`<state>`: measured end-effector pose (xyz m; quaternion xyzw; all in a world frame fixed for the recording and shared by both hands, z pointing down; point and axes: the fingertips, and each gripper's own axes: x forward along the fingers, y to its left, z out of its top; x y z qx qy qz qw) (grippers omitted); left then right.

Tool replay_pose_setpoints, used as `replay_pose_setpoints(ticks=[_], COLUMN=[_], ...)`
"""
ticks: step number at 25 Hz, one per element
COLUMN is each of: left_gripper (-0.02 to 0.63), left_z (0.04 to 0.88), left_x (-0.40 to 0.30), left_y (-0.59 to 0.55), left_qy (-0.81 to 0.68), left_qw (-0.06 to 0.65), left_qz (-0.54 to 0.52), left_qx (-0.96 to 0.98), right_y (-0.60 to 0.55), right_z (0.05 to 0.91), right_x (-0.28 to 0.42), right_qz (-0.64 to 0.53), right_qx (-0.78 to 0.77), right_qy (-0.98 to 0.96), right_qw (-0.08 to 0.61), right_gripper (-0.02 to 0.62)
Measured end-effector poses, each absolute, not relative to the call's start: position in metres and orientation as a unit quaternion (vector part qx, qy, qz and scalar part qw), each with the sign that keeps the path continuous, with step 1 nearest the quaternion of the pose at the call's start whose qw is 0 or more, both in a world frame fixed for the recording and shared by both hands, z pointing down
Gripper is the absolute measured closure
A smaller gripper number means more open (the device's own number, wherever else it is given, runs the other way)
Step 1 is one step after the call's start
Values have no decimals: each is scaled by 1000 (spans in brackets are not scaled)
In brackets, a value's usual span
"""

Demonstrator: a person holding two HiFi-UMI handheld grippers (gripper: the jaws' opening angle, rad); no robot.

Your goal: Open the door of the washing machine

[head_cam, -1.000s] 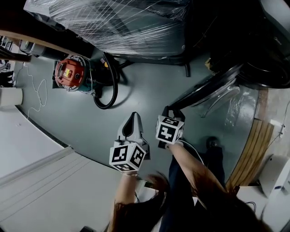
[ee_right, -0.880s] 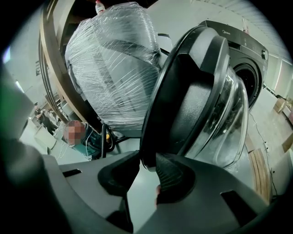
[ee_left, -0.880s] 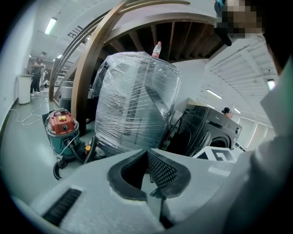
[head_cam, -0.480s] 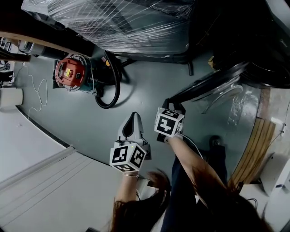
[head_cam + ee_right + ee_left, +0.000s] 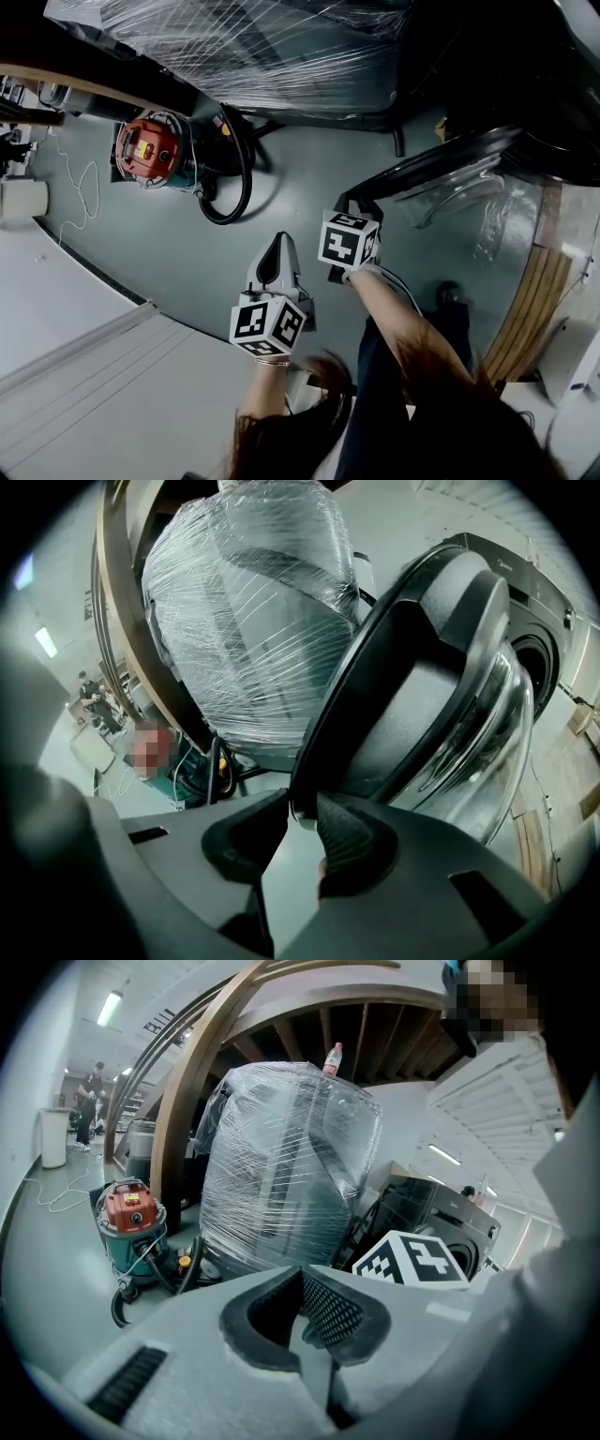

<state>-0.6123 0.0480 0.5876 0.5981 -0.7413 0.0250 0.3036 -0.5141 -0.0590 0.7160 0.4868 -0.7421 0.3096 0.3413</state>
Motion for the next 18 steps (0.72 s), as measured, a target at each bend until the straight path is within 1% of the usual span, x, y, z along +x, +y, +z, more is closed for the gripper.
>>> replay_pose_setpoints(ticks=[18], left_gripper=[594], left_z=[592], left_x=[-624], left_y=[58], left_qy=[-745], left_qw=[306], left_qz=[31], left_qx=[592], right_y=[-90], right_z=[706], right_x=[-538], right_qz=[258], right_qx=[493], right_qy=[-762], right_qw=[331], right_gripper=[509])
